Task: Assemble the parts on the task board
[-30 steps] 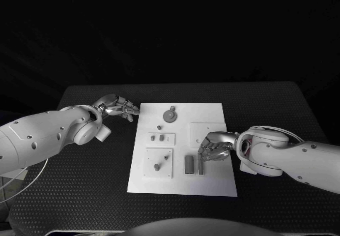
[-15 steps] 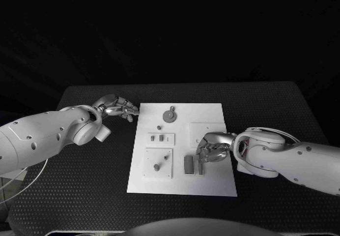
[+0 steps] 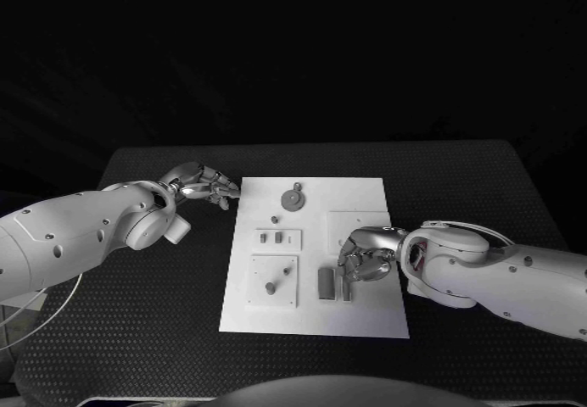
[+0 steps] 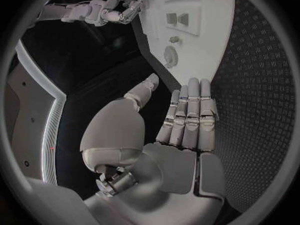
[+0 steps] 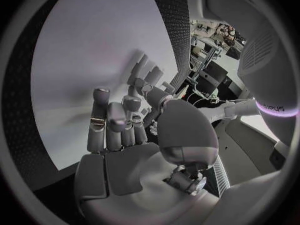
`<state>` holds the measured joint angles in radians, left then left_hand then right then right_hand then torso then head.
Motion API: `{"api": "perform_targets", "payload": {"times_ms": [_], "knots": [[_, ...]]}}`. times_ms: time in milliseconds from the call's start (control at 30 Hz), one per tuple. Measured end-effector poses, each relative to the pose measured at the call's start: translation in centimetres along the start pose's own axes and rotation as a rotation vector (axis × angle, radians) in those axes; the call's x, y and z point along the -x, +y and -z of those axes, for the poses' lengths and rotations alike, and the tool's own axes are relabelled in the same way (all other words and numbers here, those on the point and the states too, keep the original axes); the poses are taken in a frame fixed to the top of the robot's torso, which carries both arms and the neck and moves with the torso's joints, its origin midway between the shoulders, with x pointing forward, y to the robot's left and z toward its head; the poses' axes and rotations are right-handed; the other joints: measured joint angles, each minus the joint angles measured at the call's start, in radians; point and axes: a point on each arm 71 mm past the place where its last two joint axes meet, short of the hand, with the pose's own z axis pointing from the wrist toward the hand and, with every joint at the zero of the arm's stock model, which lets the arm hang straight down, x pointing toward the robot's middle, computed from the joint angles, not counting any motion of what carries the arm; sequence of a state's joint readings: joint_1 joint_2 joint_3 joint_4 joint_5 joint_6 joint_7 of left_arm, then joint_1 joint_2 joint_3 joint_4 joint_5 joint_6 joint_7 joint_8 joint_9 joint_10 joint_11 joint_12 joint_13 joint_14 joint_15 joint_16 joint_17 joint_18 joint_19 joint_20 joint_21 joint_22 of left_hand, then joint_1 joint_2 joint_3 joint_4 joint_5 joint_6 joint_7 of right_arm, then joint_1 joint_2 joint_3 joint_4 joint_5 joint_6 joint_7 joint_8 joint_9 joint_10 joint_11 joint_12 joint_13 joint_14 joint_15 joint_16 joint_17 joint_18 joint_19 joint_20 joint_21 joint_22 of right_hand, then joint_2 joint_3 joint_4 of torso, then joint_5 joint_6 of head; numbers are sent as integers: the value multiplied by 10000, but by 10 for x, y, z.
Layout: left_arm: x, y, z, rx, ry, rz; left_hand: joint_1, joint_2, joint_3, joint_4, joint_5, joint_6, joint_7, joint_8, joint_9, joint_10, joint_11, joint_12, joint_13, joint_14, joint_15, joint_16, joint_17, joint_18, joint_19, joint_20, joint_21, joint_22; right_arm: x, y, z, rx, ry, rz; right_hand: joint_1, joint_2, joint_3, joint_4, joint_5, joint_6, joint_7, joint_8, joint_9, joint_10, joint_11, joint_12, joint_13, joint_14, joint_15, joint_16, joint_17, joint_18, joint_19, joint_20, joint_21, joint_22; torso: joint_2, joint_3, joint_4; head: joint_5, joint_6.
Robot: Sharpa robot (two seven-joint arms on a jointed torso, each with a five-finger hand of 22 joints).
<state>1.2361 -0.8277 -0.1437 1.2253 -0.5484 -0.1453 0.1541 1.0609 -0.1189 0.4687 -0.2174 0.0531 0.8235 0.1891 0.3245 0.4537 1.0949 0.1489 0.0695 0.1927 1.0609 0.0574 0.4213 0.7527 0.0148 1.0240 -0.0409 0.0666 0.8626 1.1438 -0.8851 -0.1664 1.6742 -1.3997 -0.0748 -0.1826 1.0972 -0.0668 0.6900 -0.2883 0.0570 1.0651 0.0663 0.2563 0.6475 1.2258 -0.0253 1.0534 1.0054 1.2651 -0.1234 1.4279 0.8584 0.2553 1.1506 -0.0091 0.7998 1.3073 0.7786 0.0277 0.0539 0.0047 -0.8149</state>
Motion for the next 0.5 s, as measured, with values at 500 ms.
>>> {"api": "perform_targets", "payload": {"times_ms": [500], "knots": [[0, 0, 0, 7, 5, -4, 0, 0, 0, 0, 0, 0, 0, 0, -8, 0, 0, 0, -8, 0, 0, 0, 9, 0, 0, 0, 0, 1, 0, -2, -1, 71, -154, 347, 166, 85, 0, 0, -27, 191, 90, 88, 67, 36, -36, 0, 0, 1, 4, 29, -1, -2, 0, 2, 0, 0, 0, 4, -1, -5, -15]]}}
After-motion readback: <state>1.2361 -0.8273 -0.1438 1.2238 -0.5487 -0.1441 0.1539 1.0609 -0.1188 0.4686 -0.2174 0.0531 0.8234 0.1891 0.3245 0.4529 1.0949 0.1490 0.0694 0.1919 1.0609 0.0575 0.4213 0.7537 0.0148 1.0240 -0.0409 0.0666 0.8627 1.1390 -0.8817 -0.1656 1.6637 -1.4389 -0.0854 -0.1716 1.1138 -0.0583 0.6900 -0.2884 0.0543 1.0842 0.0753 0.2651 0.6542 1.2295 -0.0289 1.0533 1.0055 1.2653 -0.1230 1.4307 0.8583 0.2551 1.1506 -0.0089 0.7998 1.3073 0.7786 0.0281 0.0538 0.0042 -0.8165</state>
